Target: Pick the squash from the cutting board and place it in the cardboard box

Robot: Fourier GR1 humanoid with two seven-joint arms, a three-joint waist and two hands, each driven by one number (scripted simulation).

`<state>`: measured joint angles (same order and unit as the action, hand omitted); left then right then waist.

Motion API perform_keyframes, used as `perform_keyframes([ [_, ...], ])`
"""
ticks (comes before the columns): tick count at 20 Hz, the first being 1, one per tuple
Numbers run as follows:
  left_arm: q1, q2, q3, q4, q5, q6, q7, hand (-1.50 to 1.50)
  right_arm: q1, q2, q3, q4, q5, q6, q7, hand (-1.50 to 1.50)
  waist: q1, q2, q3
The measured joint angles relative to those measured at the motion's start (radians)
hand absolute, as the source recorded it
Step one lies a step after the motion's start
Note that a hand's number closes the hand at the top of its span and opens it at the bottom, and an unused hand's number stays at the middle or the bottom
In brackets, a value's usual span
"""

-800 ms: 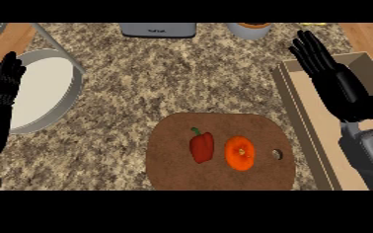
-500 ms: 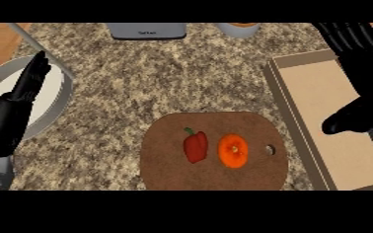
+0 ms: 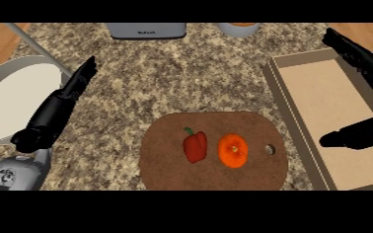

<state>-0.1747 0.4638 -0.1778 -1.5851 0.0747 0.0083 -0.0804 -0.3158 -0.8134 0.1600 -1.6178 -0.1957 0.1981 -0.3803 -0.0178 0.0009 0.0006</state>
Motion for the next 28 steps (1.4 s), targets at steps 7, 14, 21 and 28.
perform_keyframes([
  [7,-0.022,-0.008,0.007,0.044,-0.005,-0.041,-0.02,0.0,0.019,-0.071,0.069,-0.103,0.235,0.015,-0.032,-1.5,0.009,-0.002,-0.001],
  [14,-0.051,-0.019,0.014,0.057,-0.009,-0.053,0.001,0.0,-0.018,-0.15,0.211,-0.316,0.415,0.121,0.199,-1.5,0.012,-0.005,-0.003],
  [21,-0.053,-0.051,0.011,0.083,-0.036,-0.051,-0.02,0.0,-0.063,-0.091,0.366,-0.512,0.557,0.247,0.528,-1.5,0.017,-0.004,-0.003],
  [28,-0.063,-0.057,0.036,0.061,-0.04,-0.082,0.011,0.0,-0.103,0.07,0.47,-0.574,0.607,0.409,0.817,-1.5,0.021,-0.003,-0.002],
])
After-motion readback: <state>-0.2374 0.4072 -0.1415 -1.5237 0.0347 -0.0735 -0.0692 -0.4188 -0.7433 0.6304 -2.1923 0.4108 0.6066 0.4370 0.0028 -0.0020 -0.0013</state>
